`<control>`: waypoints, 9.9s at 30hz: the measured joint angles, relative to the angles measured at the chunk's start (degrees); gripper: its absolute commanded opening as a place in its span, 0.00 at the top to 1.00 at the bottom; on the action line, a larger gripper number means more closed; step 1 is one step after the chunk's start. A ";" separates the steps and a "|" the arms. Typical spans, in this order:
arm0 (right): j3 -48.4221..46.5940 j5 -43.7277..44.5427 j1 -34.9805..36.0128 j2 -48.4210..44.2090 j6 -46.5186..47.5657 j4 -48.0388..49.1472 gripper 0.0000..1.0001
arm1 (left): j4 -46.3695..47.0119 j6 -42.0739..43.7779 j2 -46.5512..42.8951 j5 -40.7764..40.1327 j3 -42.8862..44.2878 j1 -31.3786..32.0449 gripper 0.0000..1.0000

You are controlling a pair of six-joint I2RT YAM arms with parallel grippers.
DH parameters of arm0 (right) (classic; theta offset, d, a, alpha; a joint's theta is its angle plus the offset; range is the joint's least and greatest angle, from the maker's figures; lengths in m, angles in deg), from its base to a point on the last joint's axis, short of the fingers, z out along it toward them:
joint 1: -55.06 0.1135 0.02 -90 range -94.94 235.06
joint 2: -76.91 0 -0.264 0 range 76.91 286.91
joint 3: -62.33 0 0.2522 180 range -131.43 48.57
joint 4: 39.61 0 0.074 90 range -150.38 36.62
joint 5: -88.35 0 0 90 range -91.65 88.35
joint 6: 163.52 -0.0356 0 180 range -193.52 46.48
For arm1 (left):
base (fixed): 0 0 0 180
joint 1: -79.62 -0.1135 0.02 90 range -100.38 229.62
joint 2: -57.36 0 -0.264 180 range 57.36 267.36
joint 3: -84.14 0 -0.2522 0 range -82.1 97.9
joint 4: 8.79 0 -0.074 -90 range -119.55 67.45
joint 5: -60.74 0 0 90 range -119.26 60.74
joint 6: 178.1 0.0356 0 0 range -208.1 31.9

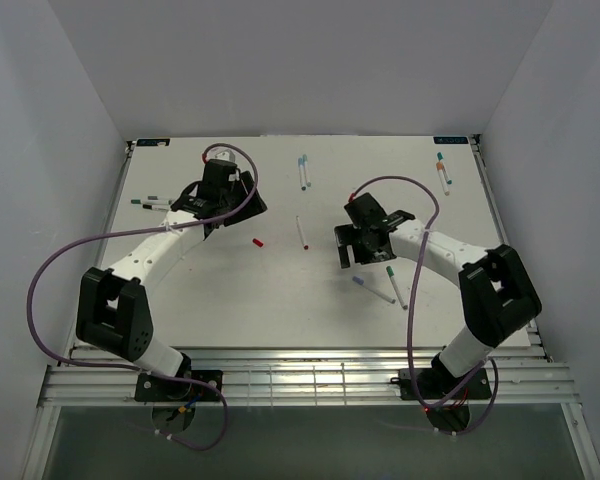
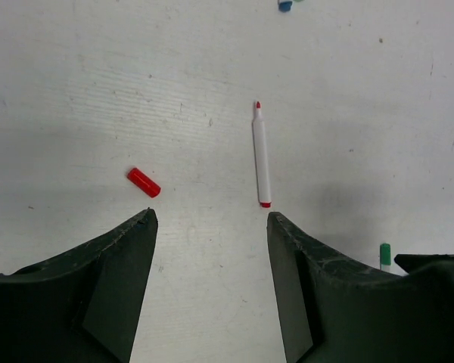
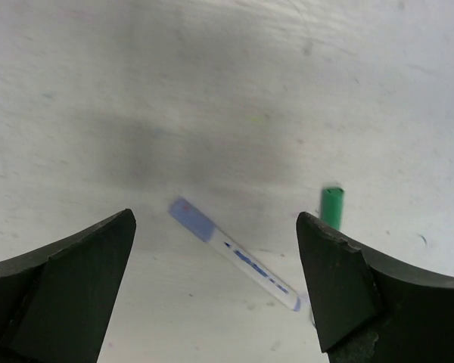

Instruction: Open the pen caps

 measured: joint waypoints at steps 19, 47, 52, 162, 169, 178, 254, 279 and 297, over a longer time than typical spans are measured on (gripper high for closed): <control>13.20 -5.38 -4.37 -7.37 0.85 -0.96 0.38 | 3.15 -0.42 -2.29 9.49 -7.08 0.00 0.29; 6.19 -16.87 6.97 -6.25 -4.26 7.06 0.92 | 24.30 -9.73 -4.17 31.89 -25.44 0.35 0.30; 5.70 -24.06 7.41 -6.21 -5.57 11.02 0.92 | 29.92 -12.59 -4.15 34.75 -26.56 1.99 0.30; -25.33 -21.59 -2.91 28.52 2.95 16.55 0.84 | 9.22 -5.70 15.43 9.20 -9.38 -7.06 0.55; -25.35 -22.12 -2.91 29.05 2.71 16.55 0.73 | 9.68 -5.88 15.43 9.22 -9.38 -7.02 0.52; -25.35 -23.34 -2.97 29.07 2.38 16.57 0.51 | 9.38 -5.84 13.18 8.94 -11.32 -7.02 0.50; 2.47 -17.59 9.81 -6.08 -7.23 7.02 0.92 | 26.93 -9.68 -10.05 32.17 -24.96 1.57 0.38; 1.70 -20.37 13.73 -5.81 -9.75 10.36 0.92 | 29.92 -12.59 -4.37 28.92 -25.55 5.77 0.40; 0.31 -20.50 14.10 -5.73 -10.67 11.15 0.92 | 30.97 -14.10 -4.15 29.07 -25.57 6.01 0.80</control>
